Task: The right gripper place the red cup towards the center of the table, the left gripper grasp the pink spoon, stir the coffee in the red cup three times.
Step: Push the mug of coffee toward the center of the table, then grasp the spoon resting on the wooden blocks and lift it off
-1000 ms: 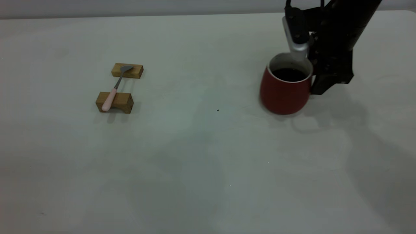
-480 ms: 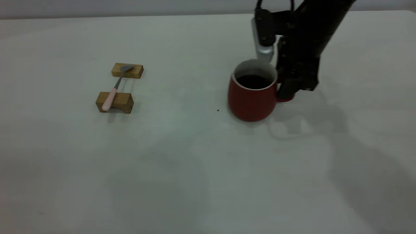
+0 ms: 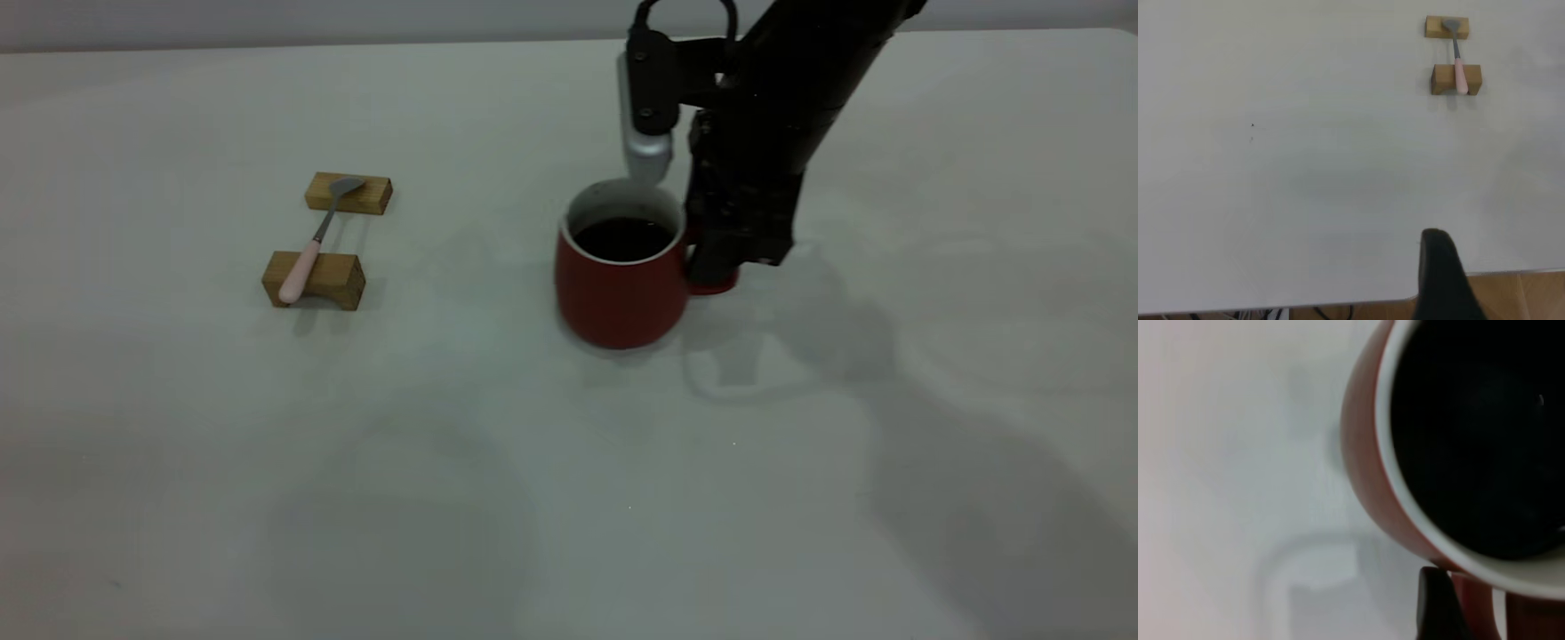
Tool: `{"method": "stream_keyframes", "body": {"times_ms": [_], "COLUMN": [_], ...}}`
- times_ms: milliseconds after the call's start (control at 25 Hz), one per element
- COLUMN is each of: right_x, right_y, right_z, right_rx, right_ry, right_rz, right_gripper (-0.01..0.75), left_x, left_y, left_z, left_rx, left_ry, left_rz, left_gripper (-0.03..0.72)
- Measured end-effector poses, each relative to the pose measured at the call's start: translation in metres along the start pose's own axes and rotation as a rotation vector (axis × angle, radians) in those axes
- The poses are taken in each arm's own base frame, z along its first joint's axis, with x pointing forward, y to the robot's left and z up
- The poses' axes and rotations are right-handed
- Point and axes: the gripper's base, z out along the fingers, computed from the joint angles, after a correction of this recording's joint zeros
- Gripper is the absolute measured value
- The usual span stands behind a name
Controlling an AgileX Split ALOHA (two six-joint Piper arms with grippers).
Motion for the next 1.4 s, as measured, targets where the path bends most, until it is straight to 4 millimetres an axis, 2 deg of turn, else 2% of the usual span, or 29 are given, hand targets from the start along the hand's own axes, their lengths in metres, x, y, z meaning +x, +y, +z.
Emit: {"method": "stream_keyframes", "body": {"times_ms": [280, 440, 560, 680, 880, 1080, 1160, 1240, 1400], "right_x": [-0.006, -0.005, -0.006, -0.005, -0.013, -0.025, -0.025, -0.025, -0.023], "right_y": [0.002, 0.001, -0.003, -0.011, -0.012, 0.015, 0.030, 0.044, 0.071], "right_z": [0.001, -0.001, -0.018, -0.053, -0.146, -0.249, -0.281, -0.309, -0.346], "right_rx": [-0.001, -0.008, -0.009, -0.013, -0.008, 0.048, 0.069, 0.109, 0.185], "right_ry": [-0.026, -0.023, -0.022, -0.029, -0.033, 0.010, 0.040, 0.044, -0.001], "right_rz": [0.109, 0.185, 0.236, 0.328, 0.523, 0.761, 0.868, 0.946, 0.998], "right_gripper": [0.518, 0.634, 0.714, 0.730, 0.721, 0.713, 0.713, 0.713, 0.713], "left_x": [0.000, 0.000, 0.000, 0.000, 0.000, 0.000, 0.000, 0.000, 0.000], "left_y": [0.000, 0.000, 0.000, 0.000, 0.000, 0.000, 0.000, 0.000, 0.000], "left_z": [0.000, 0.000, 0.000, 0.000, 0.000, 0.000, 0.000, 0.000, 0.000], "left_rx": [0.000, 0.000, 0.000, 0.000, 0.000, 0.000, 0.000, 0.000, 0.000], "left_ry": [0.000, 0.000, 0.000, 0.000, 0.000, 0.000, 0.000, 0.000, 0.000], "left_rz": [0.000, 0.000, 0.000, 0.000, 0.000, 0.000, 0.000, 0.000, 0.000], "left_gripper": [0.504, 0.504, 0.504, 0.504, 0.504, 0.504, 0.504, 0.504, 0.504]}}
